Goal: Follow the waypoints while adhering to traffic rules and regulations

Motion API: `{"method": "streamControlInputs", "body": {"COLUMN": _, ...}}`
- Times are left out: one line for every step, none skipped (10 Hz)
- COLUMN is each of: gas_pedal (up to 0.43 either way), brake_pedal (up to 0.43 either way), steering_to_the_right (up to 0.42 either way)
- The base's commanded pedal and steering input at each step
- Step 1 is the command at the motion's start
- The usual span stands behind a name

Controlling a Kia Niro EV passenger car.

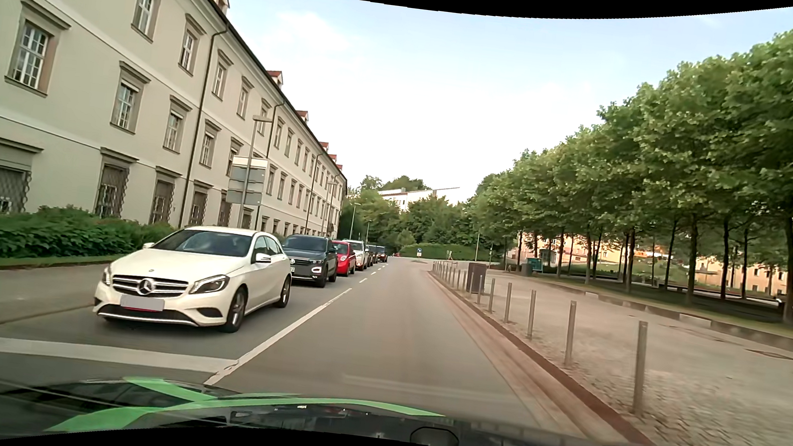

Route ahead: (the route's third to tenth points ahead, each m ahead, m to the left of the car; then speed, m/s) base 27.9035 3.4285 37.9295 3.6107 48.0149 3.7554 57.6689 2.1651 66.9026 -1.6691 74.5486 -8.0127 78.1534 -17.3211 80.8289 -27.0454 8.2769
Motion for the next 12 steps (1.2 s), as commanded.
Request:
{"method": "streamControlInputs", "body": {"gas_pedal": 0.177, "brake_pedal": 0.000, "steering_to_the_right": -0.024}}
{"method": "streamControlInputs", "body": {"gas_pedal": 0.177, "brake_pedal": 0.000, "steering_to_the_right": -0.023}}
{"method": "streamControlInputs", "body": {"gas_pedal": 0.177, "brake_pedal": 0.000, "steering_to_the_right": -0.021}}
{"method": "streamControlInputs", "body": {"gas_pedal": 0.177, "brake_pedal": 0.000, "steering_to_the_right": -0.018}}
{"method": "streamControlInputs", "body": {"gas_pedal": 0.177, "brake_pedal": 0.000, "steering_to_the_right": -0.016}}
{"method": "streamControlInputs", "body": {"gas_pedal": 0.110, "brake_pedal": 0.000, "steering_to_the_right": -0.015}}
{"method": "streamControlInputs", "body": {"gas_pedal": 0.087, "brake_pedal": 0.000, "steering_to_the_right": -0.012}}
{"method": "streamControlInputs", "body": {"gas_pedal": 0.087, "brake_pedal": 0.000, "steering_to_the_right": -0.012}}
{"method": "streamControlInputs", "body": {"gas_pedal": 0.118, "brake_pedal": 0.000, "steering_to_the_right": -0.012}}
{"method": "streamControlInputs", "body": {"gas_pedal": 0.157, "brake_pedal": 0.000, "steering_to_the_right": -0.011}}
{"method": "streamControlInputs", "body": {"gas_pedal": 0.177, "brake_pedal": 0.000, "steering_to_the_right": -0.012}}
{"method": "streamControlInputs", "body": {"gas_pedal": 0.189, "brake_pedal": 0.000, "steering_to_the_right": -0.011}}
